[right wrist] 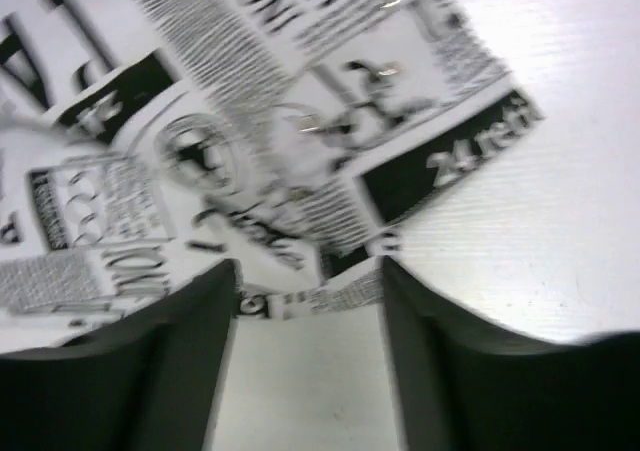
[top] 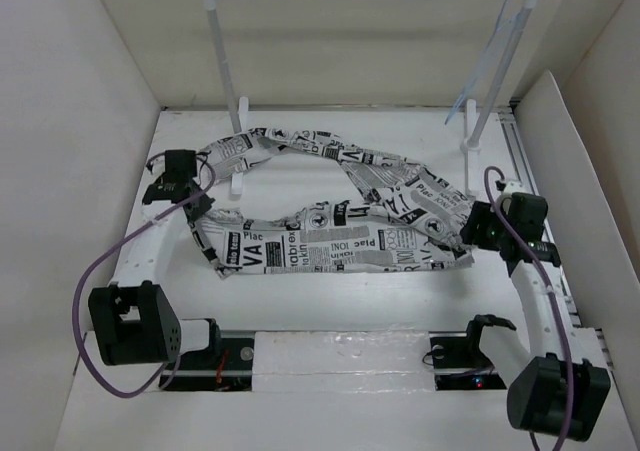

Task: Place the trousers on the hanger
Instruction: Flatten out the trousers at the center of the board.

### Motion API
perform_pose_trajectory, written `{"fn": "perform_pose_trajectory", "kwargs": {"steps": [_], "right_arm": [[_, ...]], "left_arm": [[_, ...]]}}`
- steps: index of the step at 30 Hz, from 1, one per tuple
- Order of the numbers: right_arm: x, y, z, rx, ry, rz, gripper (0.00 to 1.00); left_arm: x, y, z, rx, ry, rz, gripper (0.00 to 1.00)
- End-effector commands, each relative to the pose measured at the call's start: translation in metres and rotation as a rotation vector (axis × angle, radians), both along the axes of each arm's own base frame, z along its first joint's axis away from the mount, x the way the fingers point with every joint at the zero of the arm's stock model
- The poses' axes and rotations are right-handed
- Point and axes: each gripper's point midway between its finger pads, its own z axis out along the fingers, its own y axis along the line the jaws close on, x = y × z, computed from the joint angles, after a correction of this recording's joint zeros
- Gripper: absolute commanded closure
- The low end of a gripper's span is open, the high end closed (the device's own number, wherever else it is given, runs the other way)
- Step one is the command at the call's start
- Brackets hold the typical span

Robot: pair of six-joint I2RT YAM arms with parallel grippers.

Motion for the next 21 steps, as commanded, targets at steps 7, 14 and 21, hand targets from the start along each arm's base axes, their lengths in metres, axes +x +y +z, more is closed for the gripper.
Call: {"fn": "perform_pose_trajectory", "kwargs": {"steps": [7, 14, 21], "right_arm": [[-0.008, -0.014, -0.044, 0.157, 0.118, -0.087, 0.18], [-0.017, -0.020, -0.078, 0.184, 0.197, -0.167, 0.32], [-0.028, -0.010, -0.104, 0.251, 0.267, -0.184, 0.40]], "left_arm": [[0.045, -0.012, 0.093, 0.028, -0.261, -0.177, 1.00], [0.052, -0.021, 0.102, 0.000, -0.297, -0.219, 1.00], [0.060, -0.025, 0.106, -0.027, -0.331, -0.214, 1.00]]}}
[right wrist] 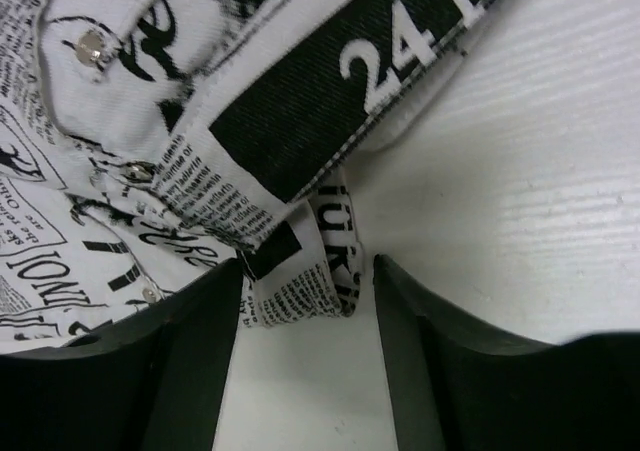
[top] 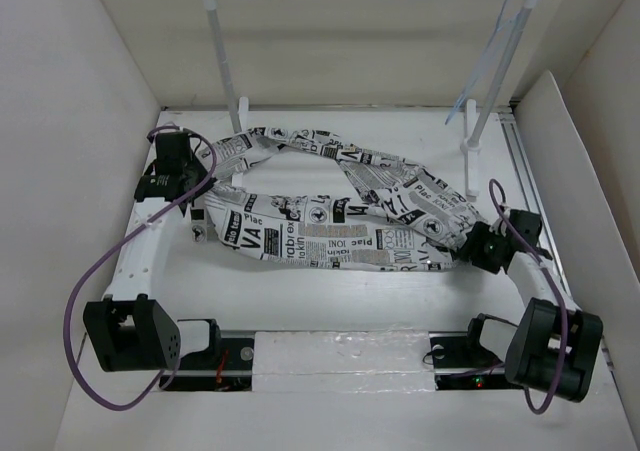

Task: Place the trousers on the hanger
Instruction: Flatten out the trousers at the center of the board.

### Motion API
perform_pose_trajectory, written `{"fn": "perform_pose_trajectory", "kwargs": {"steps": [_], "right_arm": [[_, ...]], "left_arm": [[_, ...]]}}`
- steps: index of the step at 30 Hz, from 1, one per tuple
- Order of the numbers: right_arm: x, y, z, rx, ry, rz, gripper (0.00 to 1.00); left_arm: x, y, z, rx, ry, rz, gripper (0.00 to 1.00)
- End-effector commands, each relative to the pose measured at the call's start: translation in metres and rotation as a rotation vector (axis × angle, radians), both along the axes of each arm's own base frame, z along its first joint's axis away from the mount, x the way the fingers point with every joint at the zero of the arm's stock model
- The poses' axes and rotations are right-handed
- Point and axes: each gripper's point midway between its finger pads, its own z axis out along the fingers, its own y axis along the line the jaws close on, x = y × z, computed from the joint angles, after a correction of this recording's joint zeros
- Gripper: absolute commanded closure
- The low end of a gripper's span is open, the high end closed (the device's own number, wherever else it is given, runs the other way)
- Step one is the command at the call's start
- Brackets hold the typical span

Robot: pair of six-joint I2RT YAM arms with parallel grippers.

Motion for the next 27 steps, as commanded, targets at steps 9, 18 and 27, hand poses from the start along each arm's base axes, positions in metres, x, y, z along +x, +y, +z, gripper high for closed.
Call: {"fn": "perform_pose_trajectory", "kwargs": {"steps": [9, 18, 27], "right_arm": [[-0.034, 0.021, 0.043, 0.006, 0.059, 0.193, 1.00], [-0.115, 0.118, 0.039, 0.201, 0.208, 0.715, 1.00], [-0.033, 0.101, 0.122, -0.071, -0.058, 0.742, 0.00]], "left_arm": [[0.024, 0.022, 0.042, 0.070, -0.111, 0.104, 1.00], [0.040, 0.067, 0.060, 0.288, -0.036, 0.238, 1.00], [0.037, 0.053, 0.040, 0.257, 0.003, 0.172, 0.25]]}}
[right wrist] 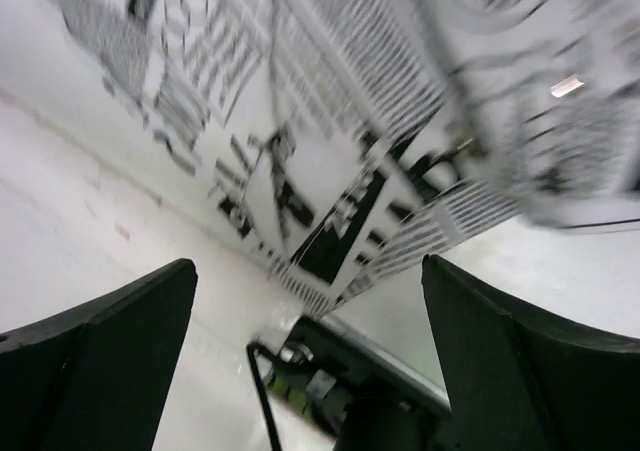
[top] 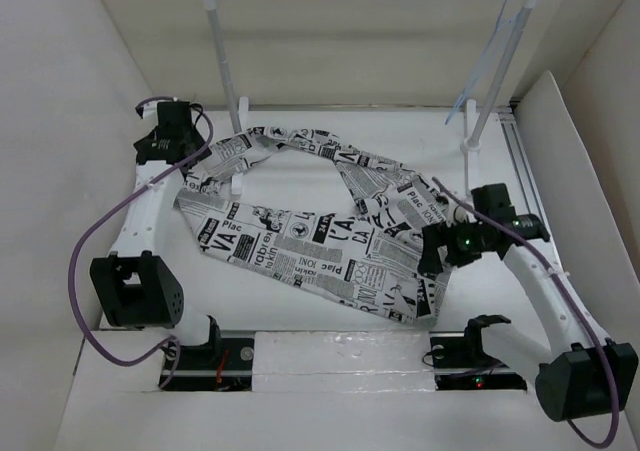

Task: Place the trousers on the hanger
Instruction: Flatten out the trousers at the center of the board.

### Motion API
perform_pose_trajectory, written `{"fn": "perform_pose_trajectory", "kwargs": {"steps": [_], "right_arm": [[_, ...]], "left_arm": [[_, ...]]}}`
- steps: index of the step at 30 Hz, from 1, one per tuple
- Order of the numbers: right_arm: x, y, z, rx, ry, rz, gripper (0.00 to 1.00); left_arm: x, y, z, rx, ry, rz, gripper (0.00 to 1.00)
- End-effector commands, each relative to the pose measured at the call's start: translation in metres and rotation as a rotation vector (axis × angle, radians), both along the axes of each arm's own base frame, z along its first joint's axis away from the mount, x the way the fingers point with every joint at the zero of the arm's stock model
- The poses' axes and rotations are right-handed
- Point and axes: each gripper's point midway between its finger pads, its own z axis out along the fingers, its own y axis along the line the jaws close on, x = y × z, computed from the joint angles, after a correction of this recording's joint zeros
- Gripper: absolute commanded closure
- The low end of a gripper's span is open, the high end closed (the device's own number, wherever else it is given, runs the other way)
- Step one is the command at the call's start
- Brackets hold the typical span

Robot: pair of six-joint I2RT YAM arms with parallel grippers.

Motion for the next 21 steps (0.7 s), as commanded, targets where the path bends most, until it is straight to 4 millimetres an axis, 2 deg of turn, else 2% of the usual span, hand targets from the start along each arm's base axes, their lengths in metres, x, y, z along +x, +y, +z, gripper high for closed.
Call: {"fn": "perform_pose_trajectory", "kwargs": {"steps": [1, 2, 3, 4, 5, 6, 7, 8, 9, 11, 12, 13, 14, 15, 17, 18, 19, 20, 21], "right_arm": [[0.056, -0.031, 0.041, -0.089, -0.211, -0.116, 0.00], [0.068, -0.045, 0.042, -0.120, -0.231, -0.186, 0.00], [0.087, -0.056, 0.044, -0.122, -0.287, -0.249, 0.00], [0.096, -0.068, 0.040, -0.122, -0.295, -0.311, 0.00], [0.102, -0.096, 0.030, -0.120, -0.259, -0.464, 0.00], [0.108, -0.109, 0.018, -0.109, -0.258, -0.530, 0.00], [0.110, -0.118, 0.012, -0.093, -0.248, -0.582, 0.00], [0.110, -0.137, 0.003, -0.102, -0.212, -0.676, 0.00], [0.113, -0.147, -0.003, -0.114, -0.220, -0.717, 0.00], [0.113, -0.155, -0.011, -0.091, -0.191, -0.786, 0.00], [0.115, -0.163, -0.022, -0.070, -0.177, -0.835, 0.00], [0.115, -0.163, -0.022, -0.070, -0.177, -0.835, 0.00], [0.116, -0.165, -0.027, -0.056, -0.163, -0.874, 0.00], [0.123, -0.166, -0.031, -0.040, -0.174, -0.886, 0.00], [0.124, -0.159, -0.045, 0.016, -0.142, -0.913, 0.00], [0.131, -0.160, -0.049, 0.029, -0.157, -0.921, 0.00], [0.132, -0.156, -0.060, 0.040, -0.130, -0.918, 0.01], [0.135, -0.159, -0.066, 0.040, -0.130, -0.941, 0.07], [0.136, -0.160, -0.070, 0.041, -0.123, -0.948, 0.07]], "left_arm": [[-0.007, -0.017, 0.019, -0.006, -0.059, -0.062, 0.26], [-0.007, -0.047, 0.017, -0.009, -0.058, -0.143, 0.28], [-0.010, -0.068, 0.018, -0.019, -0.060, -0.195, 0.29], [-0.012, -0.092, 0.016, -0.048, -0.057, -0.259, 0.30], [-0.019, -0.140, 0.013, -0.092, -0.056, -0.371, 0.31], [-0.026, -0.166, 0.005, -0.126, -0.048, -0.445, 0.32], [-0.035, -0.193, 0.001, -0.167, -0.038, -0.513, 0.32], [-0.043, -0.218, -0.003, -0.210, -0.036, -0.561, 0.33], [-0.060, -0.255, -0.015, -0.239, -0.021, -0.676, 0.33], [-0.079, -0.283, -0.029, -0.269, 0.014, -0.754, 0.34], [-0.101, -0.312, -0.052, -0.279, 0.061, -0.853, 0.35], [-0.103, -0.315, -0.052, -0.290, 0.066, -0.865, 0.35], [-0.111, -0.321, -0.064, -0.291, 0.097, -0.890, 0.35], [-0.121, -0.324, -0.089, -0.288, 0.162, -0.904, 0.35], [-0.137, -0.330, -0.113, -0.308, 0.230, -0.935, 0.35], [-0.145, -0.328, -0.137, -0.312, 0.278, -0.935, 0.36], [-0.157, -0.335, -0.145, -0.368, 0.319, -0.978, 0.36], [-0.167, -0.329, -0.165, -0.369, 0.368, -0.971, 0.37], [-0.172, -0.328, -0.172, -0.377, 0.393, -0.972, 0.37]]}}
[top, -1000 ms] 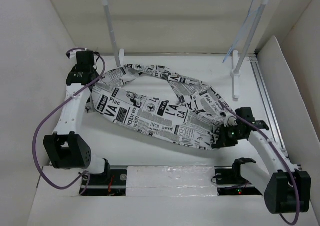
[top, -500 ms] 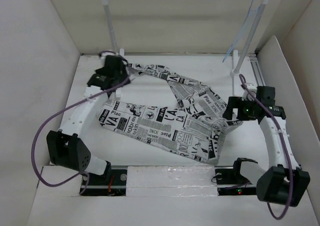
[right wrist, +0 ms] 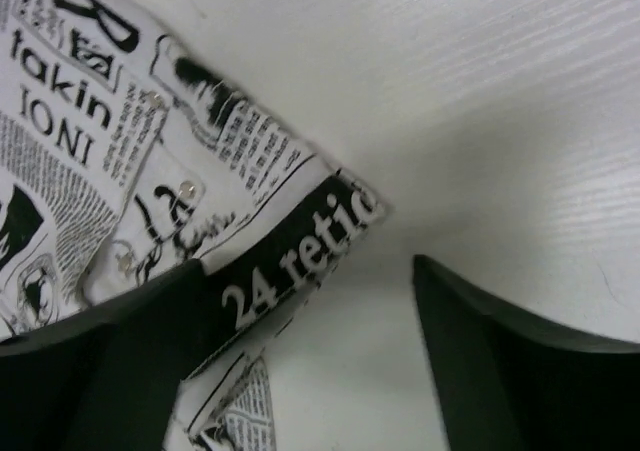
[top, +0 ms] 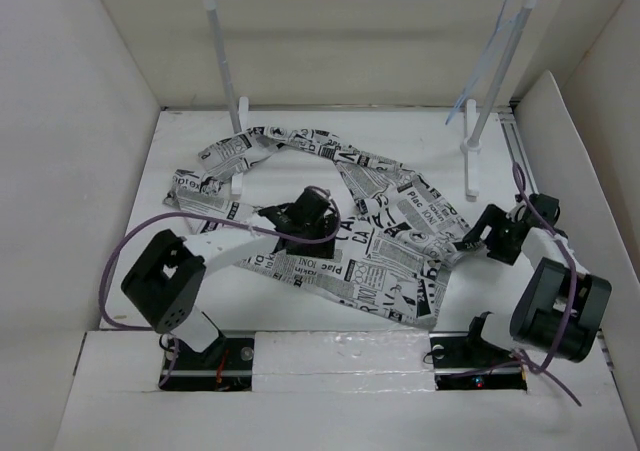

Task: Place the trousers on the hanger
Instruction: Flatten out the trousers at the center of the board.

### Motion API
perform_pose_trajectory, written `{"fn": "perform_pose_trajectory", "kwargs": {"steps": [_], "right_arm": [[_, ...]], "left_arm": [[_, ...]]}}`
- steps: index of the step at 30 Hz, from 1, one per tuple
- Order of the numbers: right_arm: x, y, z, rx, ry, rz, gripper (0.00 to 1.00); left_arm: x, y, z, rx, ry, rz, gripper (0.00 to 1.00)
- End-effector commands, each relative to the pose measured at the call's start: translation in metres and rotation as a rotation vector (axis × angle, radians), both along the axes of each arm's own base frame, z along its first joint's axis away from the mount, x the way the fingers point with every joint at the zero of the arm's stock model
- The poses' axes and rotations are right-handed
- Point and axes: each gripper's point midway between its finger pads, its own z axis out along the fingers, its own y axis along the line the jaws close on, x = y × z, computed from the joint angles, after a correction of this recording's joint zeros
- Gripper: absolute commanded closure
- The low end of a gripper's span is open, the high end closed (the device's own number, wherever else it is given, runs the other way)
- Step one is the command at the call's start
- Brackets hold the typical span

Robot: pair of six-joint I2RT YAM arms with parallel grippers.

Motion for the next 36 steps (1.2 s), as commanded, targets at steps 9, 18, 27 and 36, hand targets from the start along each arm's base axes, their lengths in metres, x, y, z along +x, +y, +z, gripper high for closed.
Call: {"fn": "perform_pose_trajectory", "kwargs": {"steps": [9, 18, 27, 36], "right_arm": [[0.116, -0.028, 0.078, -0.156, -0.323, 0.010, 1.00], [0.180, -0.080, 0.130, -0.398, -0.309, -0.009, 0.59], [0.130, -0.015, 0.121, -0.320, -0.312, 0.123, 0.08], [-0.023, 0.165, 0.090, -0.057, -0.454, 0.622, 1.00]], "left_arm": [[-0.075, 0.017, -0.060, -0.035, 0.265, -0.066, 0.37], [-0.138, -0.067, -0.056, -0.161, 0.433, -0.243, 0.28], [-0.074, -0.121, 0.039, -0.221, 0.191, -0.158, 0.27], [0.098, 0.108, 0.090, -0.300, -0.171, 0.676, 0.30]]}}
